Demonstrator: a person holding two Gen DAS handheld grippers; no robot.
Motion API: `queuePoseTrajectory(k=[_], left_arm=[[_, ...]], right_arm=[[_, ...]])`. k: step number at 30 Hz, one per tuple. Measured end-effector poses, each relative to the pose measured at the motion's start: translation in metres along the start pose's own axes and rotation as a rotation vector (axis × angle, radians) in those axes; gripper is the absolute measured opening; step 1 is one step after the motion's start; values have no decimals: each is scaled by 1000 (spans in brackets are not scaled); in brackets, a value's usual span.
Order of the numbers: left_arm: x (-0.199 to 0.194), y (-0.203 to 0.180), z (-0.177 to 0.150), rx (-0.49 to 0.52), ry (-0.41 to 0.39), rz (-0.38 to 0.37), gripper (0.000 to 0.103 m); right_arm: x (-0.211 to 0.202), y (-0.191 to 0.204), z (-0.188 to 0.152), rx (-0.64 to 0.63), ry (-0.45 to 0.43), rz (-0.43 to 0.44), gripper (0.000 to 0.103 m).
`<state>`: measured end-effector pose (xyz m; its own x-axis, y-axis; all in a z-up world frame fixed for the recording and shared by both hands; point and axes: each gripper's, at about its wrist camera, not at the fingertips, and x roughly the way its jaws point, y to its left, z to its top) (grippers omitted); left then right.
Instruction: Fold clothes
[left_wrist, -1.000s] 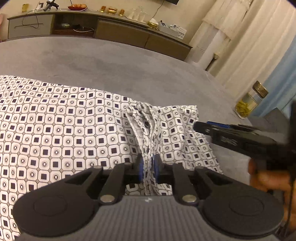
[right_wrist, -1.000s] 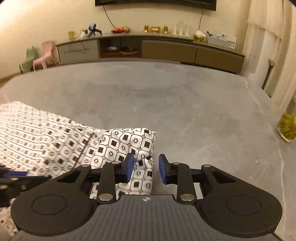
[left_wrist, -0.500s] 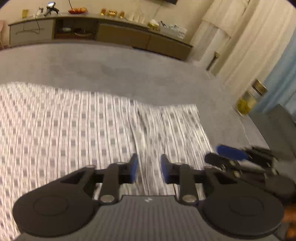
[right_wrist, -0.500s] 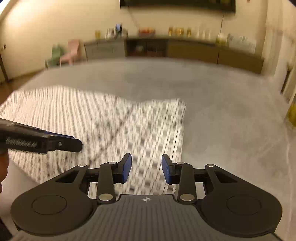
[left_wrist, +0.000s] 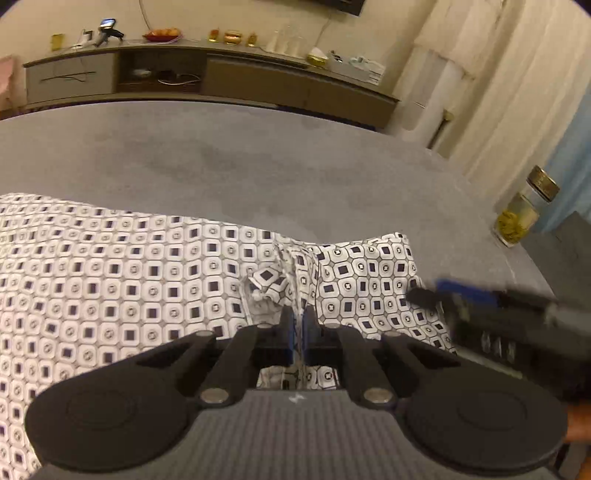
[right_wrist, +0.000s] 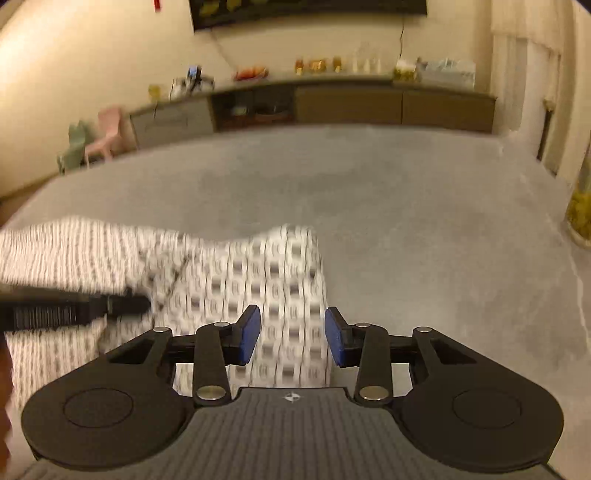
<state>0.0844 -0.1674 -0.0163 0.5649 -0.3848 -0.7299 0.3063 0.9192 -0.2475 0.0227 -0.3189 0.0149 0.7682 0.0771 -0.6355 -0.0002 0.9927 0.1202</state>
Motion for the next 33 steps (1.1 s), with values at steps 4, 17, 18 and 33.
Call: queuePoseTrajectory(k=[4,17,18,33], left_arm=[[12,4,5,-10,14,50,10],[-36,-4,-63,139,40,-58,10],[-37,-4,-62,138,43,-57,10],[-41,-3,-43,156,82,-115,14]], right_arm=[[23,0,8,-17,35,-37,40],[-58,34,-55,8,99,63,41],[-61,38,-57,-6,87,42,41],[-26,47,0,-40,-20,5,42]])
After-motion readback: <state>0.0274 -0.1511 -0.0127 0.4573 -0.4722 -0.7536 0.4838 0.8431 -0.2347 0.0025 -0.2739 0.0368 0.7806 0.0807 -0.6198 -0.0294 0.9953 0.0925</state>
